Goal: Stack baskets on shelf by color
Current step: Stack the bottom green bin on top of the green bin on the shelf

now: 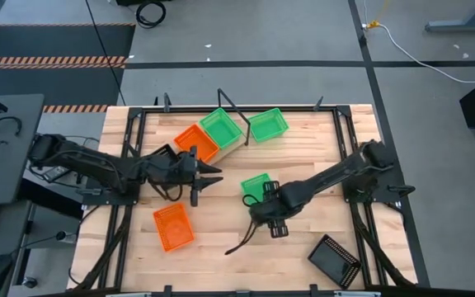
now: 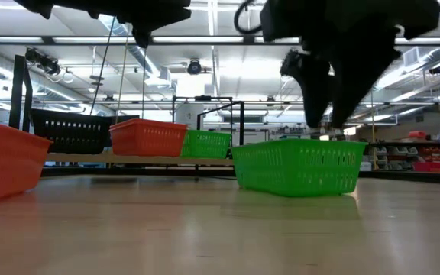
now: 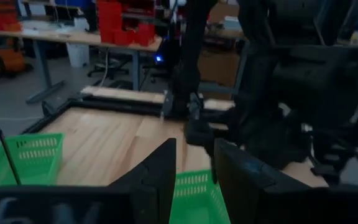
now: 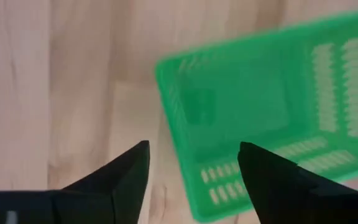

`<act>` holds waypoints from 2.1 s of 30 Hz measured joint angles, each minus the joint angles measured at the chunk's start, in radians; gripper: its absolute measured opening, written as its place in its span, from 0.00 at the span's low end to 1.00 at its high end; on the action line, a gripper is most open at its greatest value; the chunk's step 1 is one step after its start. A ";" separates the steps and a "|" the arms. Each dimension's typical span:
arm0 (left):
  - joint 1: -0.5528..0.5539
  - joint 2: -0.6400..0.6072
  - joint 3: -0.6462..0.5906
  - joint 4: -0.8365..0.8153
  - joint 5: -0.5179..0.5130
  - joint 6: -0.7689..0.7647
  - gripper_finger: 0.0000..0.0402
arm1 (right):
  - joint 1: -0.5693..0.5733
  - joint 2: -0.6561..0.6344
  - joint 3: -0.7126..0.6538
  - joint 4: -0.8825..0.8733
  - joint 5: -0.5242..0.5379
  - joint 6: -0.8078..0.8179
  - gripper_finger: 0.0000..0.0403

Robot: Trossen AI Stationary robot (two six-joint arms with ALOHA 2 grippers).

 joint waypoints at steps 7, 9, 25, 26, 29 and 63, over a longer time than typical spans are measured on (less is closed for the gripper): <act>-0.022 -0.051 -0.001 -0.028 0.010 0.008 0.29 | 0.003 0.093 0.013 -0.008 -0.013 -0.007 0.60; -0.037 -0.075 0.000 -0.047 0.011 0.028 0.29 | 0.001 0.110 0.013 -0.001 -0.008 -0.025 0.57; -0.108 -0.166 0.000 -0.146 0.002 0.052 0.29 | -0.027 0.142 0.013 0.048 -0.014 -0.068 0.29; -0.108 -0.166 0.000 -0.147 -0.001 0.052 0.29 | -0.027 0.142 0.013 0.048 -0.014 -0.075 0.26; -0.108 -0.166 0.000 -0.167 -0.018 0.050 0.29 | -0.026 0.142 0.013 0.045 -0.013 -0.088 0.16; -0.164 -0.278 -0.001 -0.316 -0.052 0.007 0.29 | -0.381 0.141 0.476 -0.257 0.203 -0.942 0.01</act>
